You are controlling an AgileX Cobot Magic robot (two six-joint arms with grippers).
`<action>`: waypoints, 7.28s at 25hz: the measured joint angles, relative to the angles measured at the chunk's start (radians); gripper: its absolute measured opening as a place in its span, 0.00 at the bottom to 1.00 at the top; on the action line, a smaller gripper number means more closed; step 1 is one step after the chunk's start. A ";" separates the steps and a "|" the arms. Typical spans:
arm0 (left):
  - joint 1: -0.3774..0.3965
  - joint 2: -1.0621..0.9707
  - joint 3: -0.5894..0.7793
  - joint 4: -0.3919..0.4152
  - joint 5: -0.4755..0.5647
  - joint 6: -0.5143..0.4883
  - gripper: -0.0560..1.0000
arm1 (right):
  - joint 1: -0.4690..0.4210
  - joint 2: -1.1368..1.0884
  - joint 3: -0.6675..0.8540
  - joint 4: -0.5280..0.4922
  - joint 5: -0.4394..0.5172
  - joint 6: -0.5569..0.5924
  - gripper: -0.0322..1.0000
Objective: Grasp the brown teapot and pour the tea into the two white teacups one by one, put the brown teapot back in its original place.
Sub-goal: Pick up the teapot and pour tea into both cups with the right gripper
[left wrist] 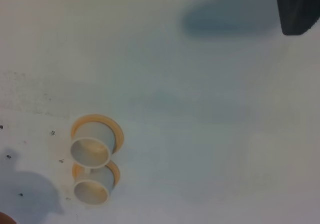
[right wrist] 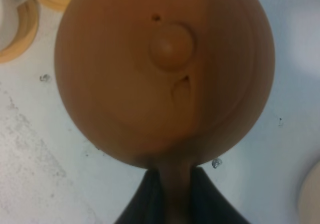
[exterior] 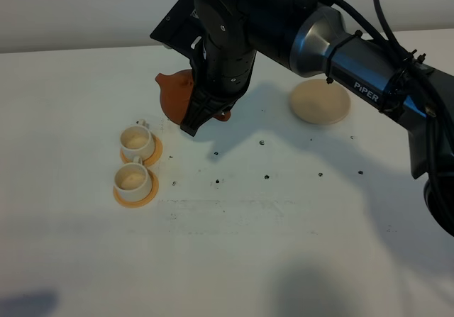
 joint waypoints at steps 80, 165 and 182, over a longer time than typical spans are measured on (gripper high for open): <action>0.000 0.000 0.000 0.000 0.000 0.000 0.31 | 0.064 -0.040 0.360 -0.305 -0.496 -0.078 0.12; 0.000 0.000 0.000 0.081 0.000 0.000 0.31 | 0.185 0.042 0.360 -1.097 -0.515 0.045 0.12; 0.000 0.000 0.000 0.081 0.000 0.000 0.31 | 0.181 0.042 0.360 -1.106 -0.515 0.045 0.12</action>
